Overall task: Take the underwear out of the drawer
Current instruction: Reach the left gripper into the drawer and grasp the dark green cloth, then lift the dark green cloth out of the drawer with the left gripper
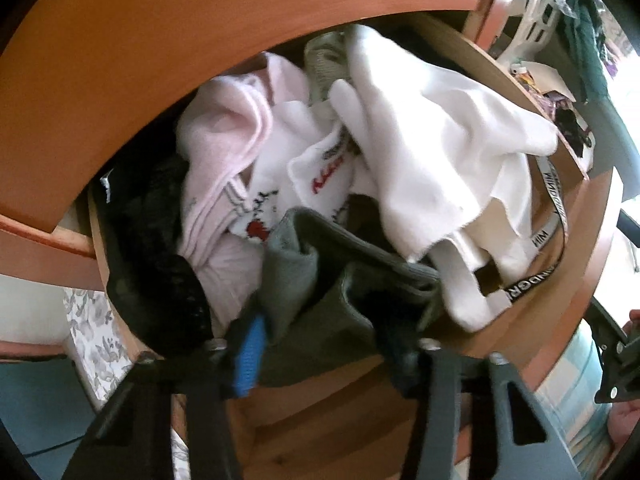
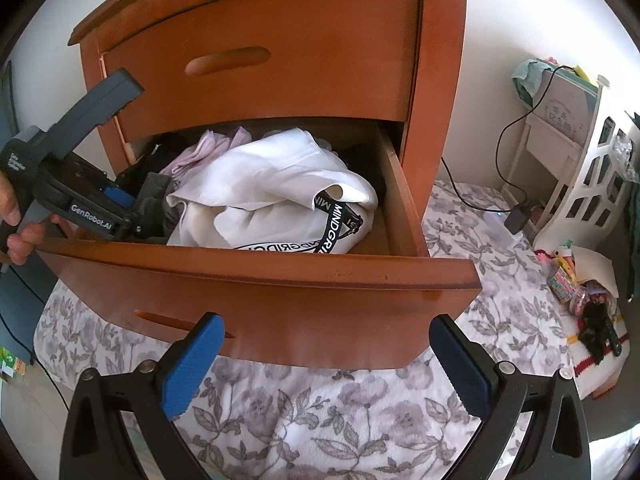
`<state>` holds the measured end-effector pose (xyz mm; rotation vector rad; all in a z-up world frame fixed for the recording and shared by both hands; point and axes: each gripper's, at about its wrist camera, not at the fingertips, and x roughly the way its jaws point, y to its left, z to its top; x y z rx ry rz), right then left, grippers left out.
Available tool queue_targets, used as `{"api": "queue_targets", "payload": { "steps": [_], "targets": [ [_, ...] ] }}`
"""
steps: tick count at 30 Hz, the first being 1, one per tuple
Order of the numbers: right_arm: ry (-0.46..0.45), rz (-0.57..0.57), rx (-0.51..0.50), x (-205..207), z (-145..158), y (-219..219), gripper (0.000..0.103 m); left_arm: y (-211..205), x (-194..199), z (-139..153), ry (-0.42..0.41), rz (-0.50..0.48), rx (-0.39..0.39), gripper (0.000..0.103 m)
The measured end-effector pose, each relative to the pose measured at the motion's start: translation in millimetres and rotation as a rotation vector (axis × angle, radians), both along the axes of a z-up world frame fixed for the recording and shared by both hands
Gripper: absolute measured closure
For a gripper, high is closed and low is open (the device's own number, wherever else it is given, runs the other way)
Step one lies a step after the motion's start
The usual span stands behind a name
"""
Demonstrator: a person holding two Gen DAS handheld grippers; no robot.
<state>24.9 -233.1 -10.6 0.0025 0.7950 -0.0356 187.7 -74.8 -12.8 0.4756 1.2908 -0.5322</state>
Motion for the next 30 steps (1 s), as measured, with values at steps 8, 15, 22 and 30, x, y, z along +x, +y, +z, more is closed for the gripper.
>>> {"api": "queue_targets", "payload": {
  "steps": [8,15,22,30],
  "targets": [
    [-0.004,-0.007,-0.004,-7.1,4.1,0.6,0.0,1.5,-27.7,8.6,-0.07,0.038,-0.033,0.088],
    [-0.021,-0.027,-0.005,-17.0,11.2,-0.9,0.0,16.8,-47.0,23.8,-0.179,0.133,-0.089,0.09],
    [-0.037,-0.016,-0.011,-26.8,18.8,6.7,0.0,51.5,-77.2,51.5,-0.309,0.266,-0.188,0.09],
    [-0.063,-0.011,-0.022,-39.9,32.1,16.0,0.0,83.9,-98.4,96.0,-0.438,0.369,-0.326,0.09]
  ]
}}
